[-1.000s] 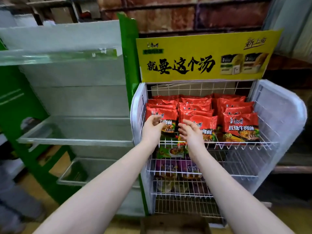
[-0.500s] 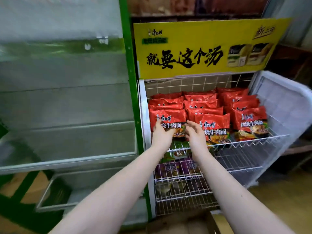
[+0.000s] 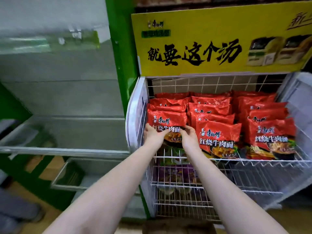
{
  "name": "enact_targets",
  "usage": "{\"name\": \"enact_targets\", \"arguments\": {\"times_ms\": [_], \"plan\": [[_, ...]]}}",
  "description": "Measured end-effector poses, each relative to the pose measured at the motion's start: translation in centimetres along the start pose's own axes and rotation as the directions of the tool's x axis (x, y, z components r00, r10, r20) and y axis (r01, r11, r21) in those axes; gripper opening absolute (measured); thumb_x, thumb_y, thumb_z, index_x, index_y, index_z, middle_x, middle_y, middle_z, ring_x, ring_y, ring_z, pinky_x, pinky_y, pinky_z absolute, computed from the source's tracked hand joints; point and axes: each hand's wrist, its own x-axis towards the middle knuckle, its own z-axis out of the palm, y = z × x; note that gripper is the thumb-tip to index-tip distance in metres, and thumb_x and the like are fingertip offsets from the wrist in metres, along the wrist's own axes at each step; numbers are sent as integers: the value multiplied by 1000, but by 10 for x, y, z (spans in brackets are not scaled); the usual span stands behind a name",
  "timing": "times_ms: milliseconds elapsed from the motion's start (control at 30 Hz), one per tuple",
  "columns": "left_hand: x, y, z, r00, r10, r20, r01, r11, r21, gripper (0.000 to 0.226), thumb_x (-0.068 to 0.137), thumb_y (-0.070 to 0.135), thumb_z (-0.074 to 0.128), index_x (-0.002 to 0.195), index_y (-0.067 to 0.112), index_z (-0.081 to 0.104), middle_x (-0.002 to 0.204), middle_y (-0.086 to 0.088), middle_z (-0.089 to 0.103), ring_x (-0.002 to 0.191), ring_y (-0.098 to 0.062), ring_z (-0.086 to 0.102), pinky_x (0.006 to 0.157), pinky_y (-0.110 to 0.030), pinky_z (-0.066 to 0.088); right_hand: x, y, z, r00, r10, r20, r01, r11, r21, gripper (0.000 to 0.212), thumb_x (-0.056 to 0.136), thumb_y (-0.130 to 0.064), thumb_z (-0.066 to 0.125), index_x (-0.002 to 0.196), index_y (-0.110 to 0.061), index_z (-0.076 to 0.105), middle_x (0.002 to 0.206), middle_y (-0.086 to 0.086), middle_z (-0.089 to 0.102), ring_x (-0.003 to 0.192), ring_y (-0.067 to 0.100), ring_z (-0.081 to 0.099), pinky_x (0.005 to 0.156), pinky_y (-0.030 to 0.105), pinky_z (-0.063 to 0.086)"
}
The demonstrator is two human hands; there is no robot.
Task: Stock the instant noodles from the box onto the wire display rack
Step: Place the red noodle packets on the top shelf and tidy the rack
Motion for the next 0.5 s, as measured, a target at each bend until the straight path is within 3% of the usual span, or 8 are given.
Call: {"name": "enact_targets", "arguments": {"times_ms": [267,367,500], "plan": [[31,7,11,986,-77,-147,77,997,-2,96,77,46,71,145,3,18,148,-20,28,134,-39,33,110,-49,30,28,9,12,998,60,-9,-60,998,12,58,95,-36,44,146,-12,27,143,10,43,128,28,44,109,46,36],[41,3,17,977,-86,-194,81,996,-35,97,77,53,69,145,4,21,149,-19,27,135,-38,32,109,-47,29,34,10,22,997,42,-65,-43,999,-14,61,97,-40,39,148,-11,23,149,10,34,137,28,34,114,45,27],[53,-1,29,964,-83,-252,47,988,-145,86,70,56,72,135,10,37,137,-17,45,128,-35,42,106,-48,35,43,13,34,993,-12,-113,11,1000,-5,62,99,-41,35,149,-10,18,153,10,27,141,25,27,117,43,21]]}}
